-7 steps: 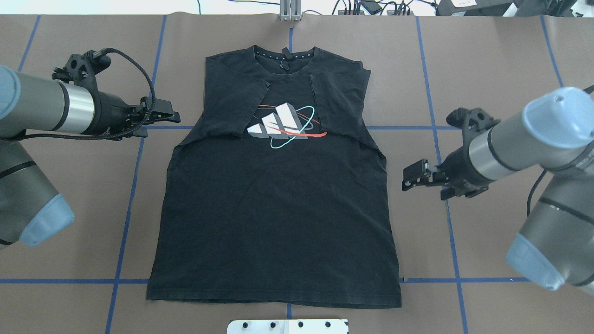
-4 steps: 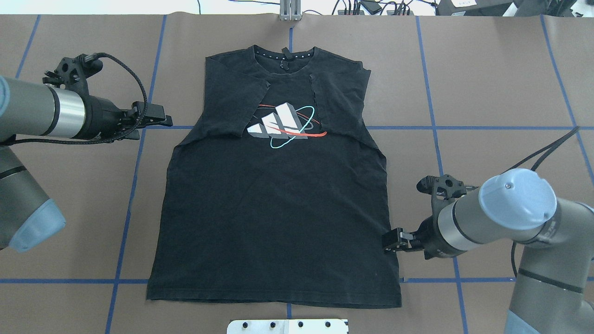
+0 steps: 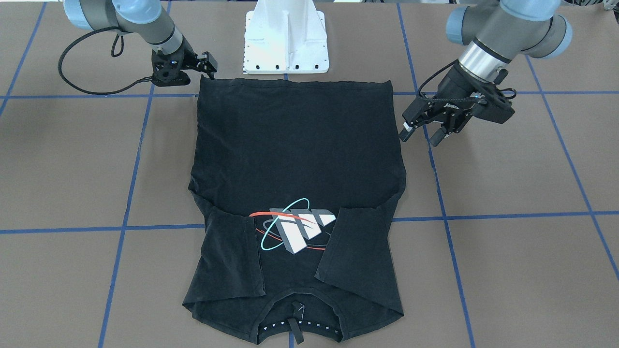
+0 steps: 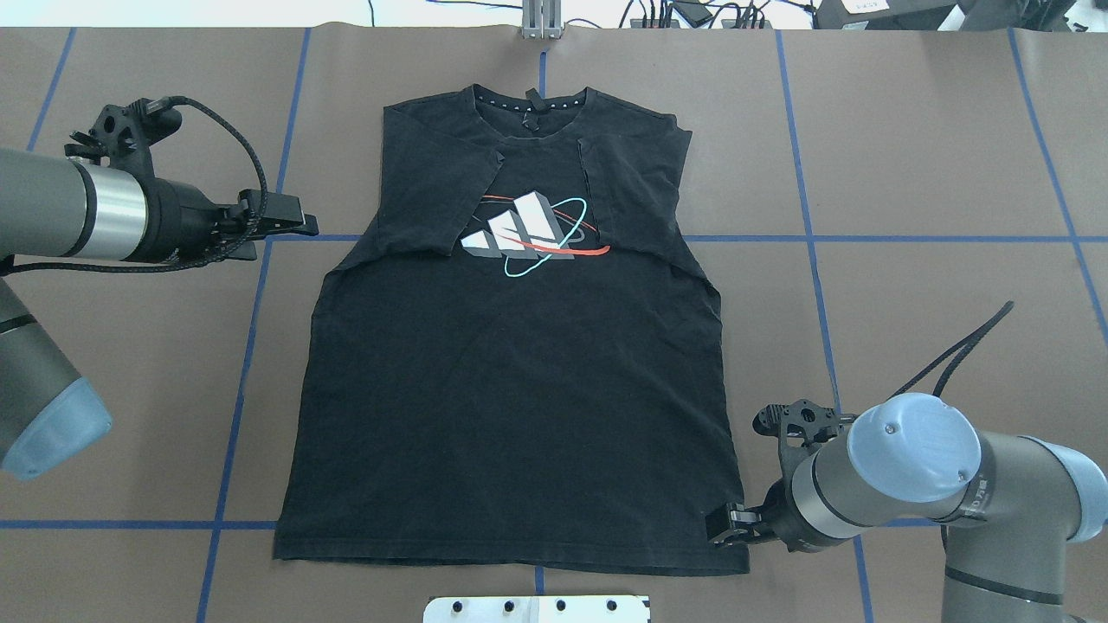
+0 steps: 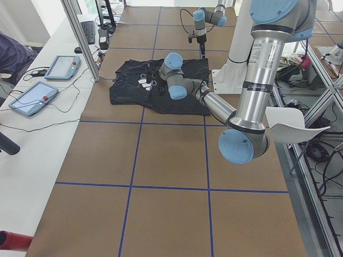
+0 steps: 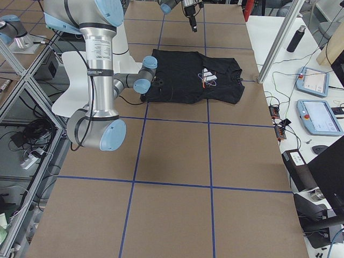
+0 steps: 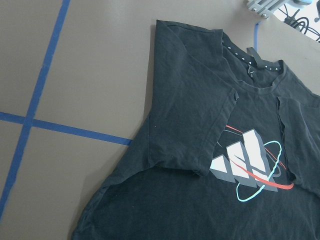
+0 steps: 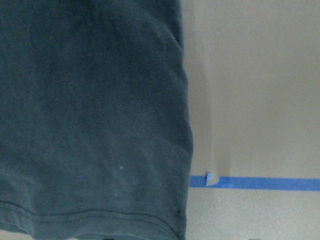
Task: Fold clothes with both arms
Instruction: 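Withdraw the left gripper while the right gripper moves to a hem corner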
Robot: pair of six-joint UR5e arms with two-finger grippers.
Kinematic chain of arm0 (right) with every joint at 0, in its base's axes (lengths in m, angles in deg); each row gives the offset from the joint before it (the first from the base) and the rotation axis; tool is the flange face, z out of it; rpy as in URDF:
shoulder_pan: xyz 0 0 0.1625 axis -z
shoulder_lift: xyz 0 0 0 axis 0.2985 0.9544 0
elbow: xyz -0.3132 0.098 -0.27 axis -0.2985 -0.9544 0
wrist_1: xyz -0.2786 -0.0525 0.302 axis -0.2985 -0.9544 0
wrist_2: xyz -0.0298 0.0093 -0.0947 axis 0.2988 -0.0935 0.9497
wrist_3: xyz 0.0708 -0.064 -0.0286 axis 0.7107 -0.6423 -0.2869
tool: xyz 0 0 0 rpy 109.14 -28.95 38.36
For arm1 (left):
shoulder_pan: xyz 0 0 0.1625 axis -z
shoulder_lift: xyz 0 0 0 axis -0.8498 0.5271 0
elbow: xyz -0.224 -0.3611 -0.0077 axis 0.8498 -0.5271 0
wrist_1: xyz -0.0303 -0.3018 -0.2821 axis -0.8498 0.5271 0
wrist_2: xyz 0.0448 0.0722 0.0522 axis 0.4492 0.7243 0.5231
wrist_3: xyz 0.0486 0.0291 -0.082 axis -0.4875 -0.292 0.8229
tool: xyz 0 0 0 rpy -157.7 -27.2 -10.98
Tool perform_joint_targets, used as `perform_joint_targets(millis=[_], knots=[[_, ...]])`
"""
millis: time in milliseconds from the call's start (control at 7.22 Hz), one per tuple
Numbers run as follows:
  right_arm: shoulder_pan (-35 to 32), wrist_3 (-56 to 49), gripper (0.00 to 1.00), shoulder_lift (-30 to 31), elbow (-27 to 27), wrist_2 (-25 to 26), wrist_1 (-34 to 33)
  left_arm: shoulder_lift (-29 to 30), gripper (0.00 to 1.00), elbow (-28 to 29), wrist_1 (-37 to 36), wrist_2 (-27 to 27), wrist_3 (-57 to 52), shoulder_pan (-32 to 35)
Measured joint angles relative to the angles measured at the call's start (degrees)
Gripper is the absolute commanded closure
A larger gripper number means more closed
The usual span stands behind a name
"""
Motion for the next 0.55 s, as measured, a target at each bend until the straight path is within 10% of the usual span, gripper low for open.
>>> perform_joint_targets(millis=[554], knots=[[1.2,0.1,0.40,-0.5,-1.2,-0.3,0.0,0.0,0.00,-0.1,0.0,0.1,0.0,0.0]])
